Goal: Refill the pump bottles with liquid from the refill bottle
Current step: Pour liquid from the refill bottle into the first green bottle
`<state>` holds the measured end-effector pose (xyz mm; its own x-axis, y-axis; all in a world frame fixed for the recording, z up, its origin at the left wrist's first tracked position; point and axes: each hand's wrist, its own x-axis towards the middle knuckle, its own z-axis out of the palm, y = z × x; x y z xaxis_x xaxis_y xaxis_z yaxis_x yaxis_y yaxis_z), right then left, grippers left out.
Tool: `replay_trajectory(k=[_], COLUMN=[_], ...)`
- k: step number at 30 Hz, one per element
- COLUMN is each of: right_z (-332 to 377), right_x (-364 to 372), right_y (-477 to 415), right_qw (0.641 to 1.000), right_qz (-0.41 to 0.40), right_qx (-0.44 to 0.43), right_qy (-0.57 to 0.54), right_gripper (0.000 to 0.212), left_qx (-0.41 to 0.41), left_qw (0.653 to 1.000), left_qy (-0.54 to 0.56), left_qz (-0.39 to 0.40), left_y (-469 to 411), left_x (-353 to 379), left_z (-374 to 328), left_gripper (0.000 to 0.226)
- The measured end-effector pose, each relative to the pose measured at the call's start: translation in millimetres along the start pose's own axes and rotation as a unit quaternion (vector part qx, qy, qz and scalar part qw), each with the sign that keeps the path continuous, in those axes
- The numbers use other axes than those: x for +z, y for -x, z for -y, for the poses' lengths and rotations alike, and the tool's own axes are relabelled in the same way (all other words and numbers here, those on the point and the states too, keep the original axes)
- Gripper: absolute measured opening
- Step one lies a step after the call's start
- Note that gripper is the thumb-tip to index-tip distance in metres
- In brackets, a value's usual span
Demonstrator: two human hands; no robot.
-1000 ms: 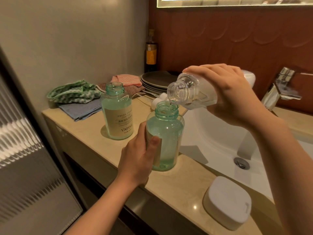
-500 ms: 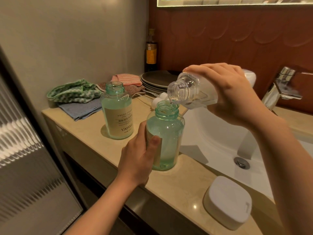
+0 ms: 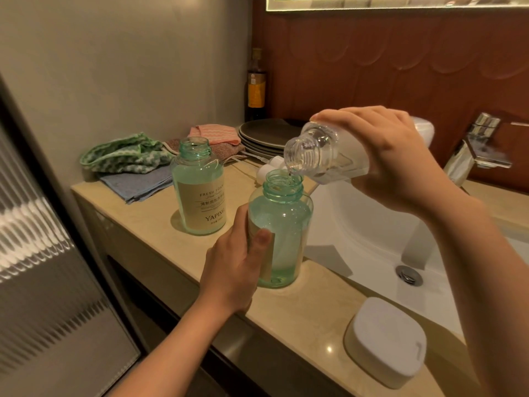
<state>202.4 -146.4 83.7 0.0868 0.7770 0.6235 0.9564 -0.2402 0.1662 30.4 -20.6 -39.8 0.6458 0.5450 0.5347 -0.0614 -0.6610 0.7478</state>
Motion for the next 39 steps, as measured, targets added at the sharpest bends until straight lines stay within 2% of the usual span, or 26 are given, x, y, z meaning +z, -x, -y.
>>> replay_trajectory(k=[19, 29, 36, 39], right_z=[3.0, 9.6, 11.1, 9.2], right_x=[-2.9, -14.2, -19.7, -22.5], right_y=[0.4, 1.8, 2.4, 2.4], right_qw=[1.0, 0.982, 0.973, 0.971], right_qz=[0.016, 0.12, 0.134, 0.128], right_qx=[0.014, 0.083, 0.128, 0.136], right_qy=[-0.017, -0.121, -0.138, -0.148], right_gripper=[0.081, 0.095, 0.092, 0.091], left_qx=[0.002, 0.003, -0.005, 0.007], left_qw=[1.0, 1.0, 0.998, 0.998], left_qy=[-0.001, 0.02, 0.031, 0.025], left_qz=[0.002, -0.007, -0.054, -0.062], left_y=[0.9, 0.2, 2.2, 3.5], left_x=[-0.4, 0.3, 0.5, -0.9], left_z=[0.1, -0.1, 1.9, -1.8], left_gripper=[0.07, 0.066, 0.068, 0.078])
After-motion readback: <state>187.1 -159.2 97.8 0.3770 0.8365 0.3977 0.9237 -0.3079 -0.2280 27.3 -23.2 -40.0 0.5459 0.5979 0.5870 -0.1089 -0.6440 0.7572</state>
